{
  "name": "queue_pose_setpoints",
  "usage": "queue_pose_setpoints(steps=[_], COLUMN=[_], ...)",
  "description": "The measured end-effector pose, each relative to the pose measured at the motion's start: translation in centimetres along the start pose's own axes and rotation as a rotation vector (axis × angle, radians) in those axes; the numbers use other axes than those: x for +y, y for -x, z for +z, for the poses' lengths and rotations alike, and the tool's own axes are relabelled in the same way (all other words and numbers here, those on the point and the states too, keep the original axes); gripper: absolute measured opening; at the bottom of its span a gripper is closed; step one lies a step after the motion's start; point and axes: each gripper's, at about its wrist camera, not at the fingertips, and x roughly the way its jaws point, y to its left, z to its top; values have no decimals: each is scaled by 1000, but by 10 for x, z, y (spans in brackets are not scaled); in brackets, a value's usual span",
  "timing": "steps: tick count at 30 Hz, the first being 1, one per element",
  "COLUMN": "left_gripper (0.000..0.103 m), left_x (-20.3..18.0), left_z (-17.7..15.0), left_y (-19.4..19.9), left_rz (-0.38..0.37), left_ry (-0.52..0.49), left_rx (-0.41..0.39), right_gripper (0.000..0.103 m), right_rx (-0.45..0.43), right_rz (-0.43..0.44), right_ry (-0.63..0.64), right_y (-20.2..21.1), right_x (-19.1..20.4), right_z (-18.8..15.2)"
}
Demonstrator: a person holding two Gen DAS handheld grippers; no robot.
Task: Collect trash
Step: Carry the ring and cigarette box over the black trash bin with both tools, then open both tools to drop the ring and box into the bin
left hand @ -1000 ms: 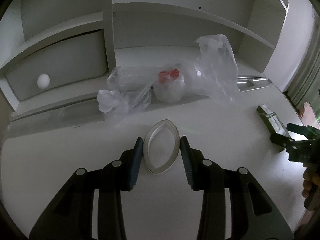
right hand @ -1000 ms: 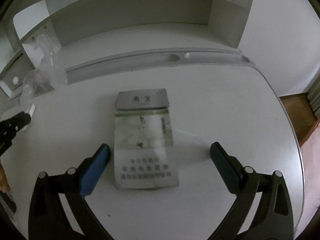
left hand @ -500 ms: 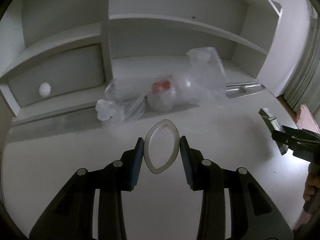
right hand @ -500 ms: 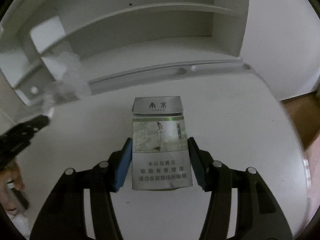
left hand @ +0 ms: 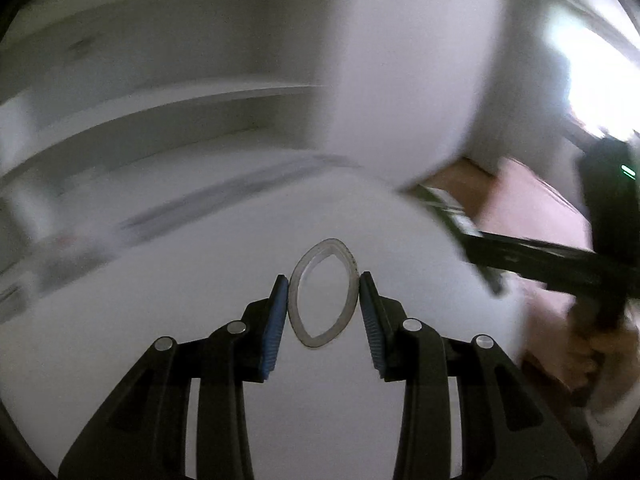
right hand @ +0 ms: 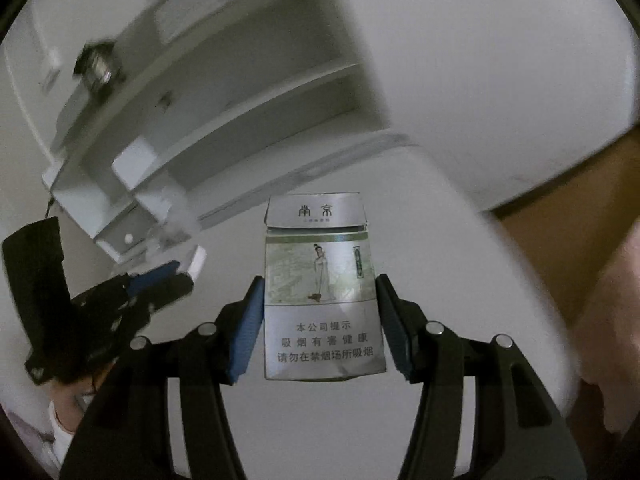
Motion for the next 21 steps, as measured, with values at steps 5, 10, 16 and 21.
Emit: queue_pose_setpoints(steps=[5,10,16,21], left_gripper=[36,35,35,35], left_x=[-170,-283,-302,-299], left_z=[-14,-73,-173,-217], left_y=[-36,-109,-255,-320], left_rz=[-274,-421,-271,-206], left_ry=[-259,-429,-419,-396], left_rx=[91,313,670,836], right_gripper=[55,55,55,55], right_rx=[-31,105,416,580], right_rz=[-166,-269,-244,-220], right_ry=[-141,-360,-613,-697], right_y=[100,120,37,-24], right_x=[-119,-237,-349,-390], right_z=[-49,-135,-258,-313])
